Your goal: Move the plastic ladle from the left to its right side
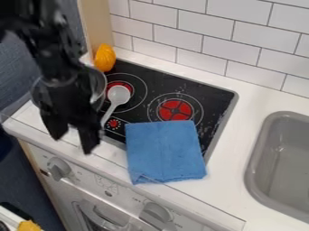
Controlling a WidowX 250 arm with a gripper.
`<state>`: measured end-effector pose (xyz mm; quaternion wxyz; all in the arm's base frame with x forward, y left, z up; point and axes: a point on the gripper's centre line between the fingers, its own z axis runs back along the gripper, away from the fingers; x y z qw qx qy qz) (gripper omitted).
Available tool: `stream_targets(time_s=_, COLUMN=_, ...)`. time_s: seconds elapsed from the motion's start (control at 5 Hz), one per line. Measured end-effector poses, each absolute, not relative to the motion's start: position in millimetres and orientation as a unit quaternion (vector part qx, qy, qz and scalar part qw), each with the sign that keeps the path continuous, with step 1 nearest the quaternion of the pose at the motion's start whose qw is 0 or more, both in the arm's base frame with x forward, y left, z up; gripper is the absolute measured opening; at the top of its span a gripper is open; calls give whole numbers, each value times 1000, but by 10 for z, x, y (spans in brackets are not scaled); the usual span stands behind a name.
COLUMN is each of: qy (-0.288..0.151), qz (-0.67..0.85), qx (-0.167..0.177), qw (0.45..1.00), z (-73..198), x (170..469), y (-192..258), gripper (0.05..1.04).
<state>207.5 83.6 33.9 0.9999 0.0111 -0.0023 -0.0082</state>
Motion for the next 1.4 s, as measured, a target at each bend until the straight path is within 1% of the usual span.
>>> stream_targets(time_s=0.2, qy=8, qz=-4, qx=20, qw=1000, z=199, x=2164, y=762, gripper=1002)
stream_targets(time_s=0.4, qy=7, qz=10, qx=29, qw=1000, z=167, x=2240, y=766, gripper=1002)
stream_targets(time_s=0.8, qy=-6, qz=19, qx=23, qw=1000, z=175, x=2370, y=727, gripper=1000)
stream_targets(time_s=1.2, qy=-13, qz=8, qx=16, qw=1000, z=143, x=2403, y=725, gripper=1000)
stream_targets(time_s=1.4, qy=-3, qz=7, qx=19, qw=1000, z=100, x=2309, y=759, gripper=1000)
